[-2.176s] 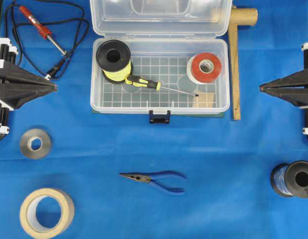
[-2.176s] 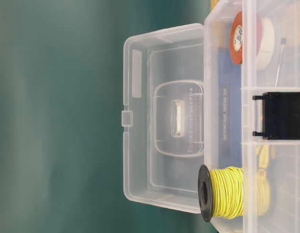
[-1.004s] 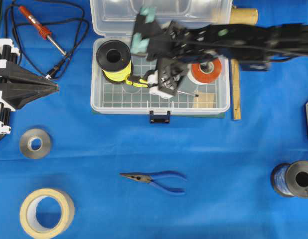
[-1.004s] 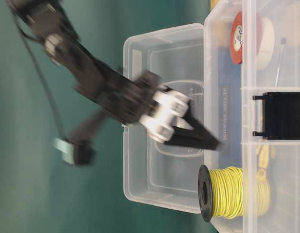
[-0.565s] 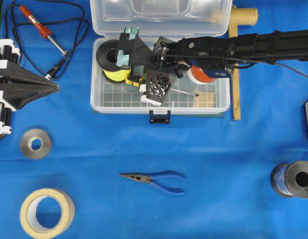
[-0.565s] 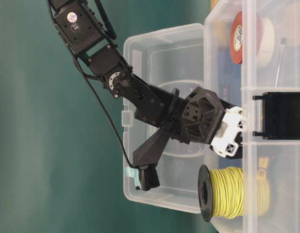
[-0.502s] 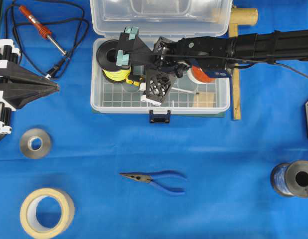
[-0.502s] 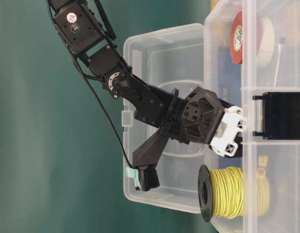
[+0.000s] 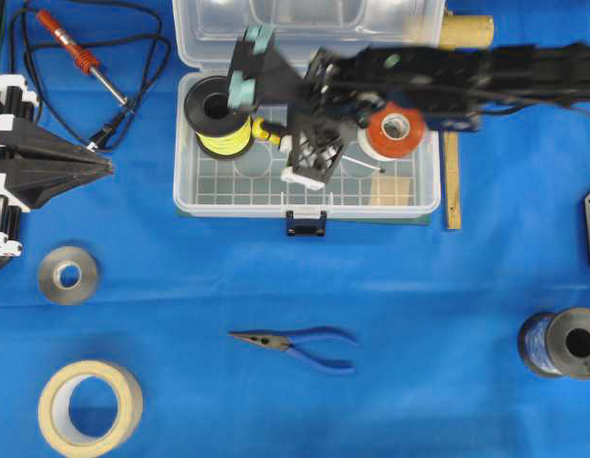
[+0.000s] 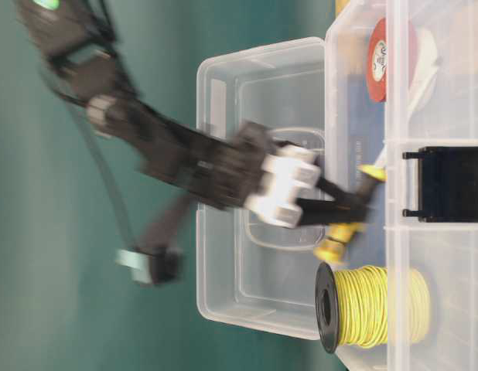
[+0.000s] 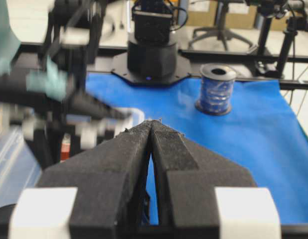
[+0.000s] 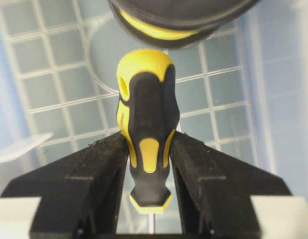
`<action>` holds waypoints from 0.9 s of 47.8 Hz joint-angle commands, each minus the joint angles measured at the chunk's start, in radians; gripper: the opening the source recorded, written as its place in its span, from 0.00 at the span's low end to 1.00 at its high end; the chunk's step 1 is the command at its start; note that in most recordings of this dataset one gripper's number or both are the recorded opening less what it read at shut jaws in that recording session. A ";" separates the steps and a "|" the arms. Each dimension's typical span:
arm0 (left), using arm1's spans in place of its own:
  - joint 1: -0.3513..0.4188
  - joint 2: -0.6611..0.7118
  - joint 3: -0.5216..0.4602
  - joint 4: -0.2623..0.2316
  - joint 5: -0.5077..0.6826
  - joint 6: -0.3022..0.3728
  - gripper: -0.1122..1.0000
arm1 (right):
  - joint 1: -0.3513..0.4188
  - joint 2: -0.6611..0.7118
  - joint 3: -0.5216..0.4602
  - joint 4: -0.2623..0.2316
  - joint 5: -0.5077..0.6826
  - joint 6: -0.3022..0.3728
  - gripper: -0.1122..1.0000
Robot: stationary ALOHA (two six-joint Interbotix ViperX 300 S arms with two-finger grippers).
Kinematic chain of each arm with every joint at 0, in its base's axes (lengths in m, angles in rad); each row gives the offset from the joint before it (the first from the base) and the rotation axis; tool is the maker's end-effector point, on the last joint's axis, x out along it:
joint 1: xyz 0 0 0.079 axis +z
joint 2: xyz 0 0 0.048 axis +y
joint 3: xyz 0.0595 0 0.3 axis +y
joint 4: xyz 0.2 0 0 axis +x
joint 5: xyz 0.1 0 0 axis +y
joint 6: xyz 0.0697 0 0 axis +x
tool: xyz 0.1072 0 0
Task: Pick the screwdriver from the toolbox among several items.
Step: 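Close the right gripper on the screwdriver handle and lift it, then carry the screwdriver out of the toolbox toward the blue pliers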
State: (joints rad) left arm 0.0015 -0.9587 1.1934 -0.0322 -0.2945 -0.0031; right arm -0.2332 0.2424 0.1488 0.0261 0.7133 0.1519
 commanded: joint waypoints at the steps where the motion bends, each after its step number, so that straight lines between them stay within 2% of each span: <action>1: 0.006 0.005 -0.009 -0.002 -0.005 0.000 0.10 | -0.002 -0.115 -0.014 -0.005 0.038 0.003 0.51; 10: 0.012 0.003 -0.009 -0.002 -0.003 0.000 0.10 | 0.031 -0.255 -0.012 -0.005 0.106 0.014 0.51; 20: 0.025 0.003 -0.009 -0.002 -0.003 0.000 0.10 | 0.138 -0.311 -0.009 -0.005 0.155 0.083 0.51; 26: 0.031 0.002 -0.009 -0.002 -0.003 0.000 0.10 | 0.225 -0.275 -0.023 -0.008 0.144 0.137 0.51; 31: 0.034 0.002 -0.009 -0.002 -0.003 0.000 0.10 | 0.301 -0.204 -0.055 -0.032 0.117 0.189 0.51; 43: 0.040 0.002 -0.008 -0.002 -0.003 0.000 0.10 | 0.391 0.044 -0.170 -0.038 0.115 0.250 0.51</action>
State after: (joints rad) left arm 0.0368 -0.9618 1.1919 -0.0322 -0.2930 -0.0031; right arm 0.1365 0.2393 0.0337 -0.0123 0.8345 0.3973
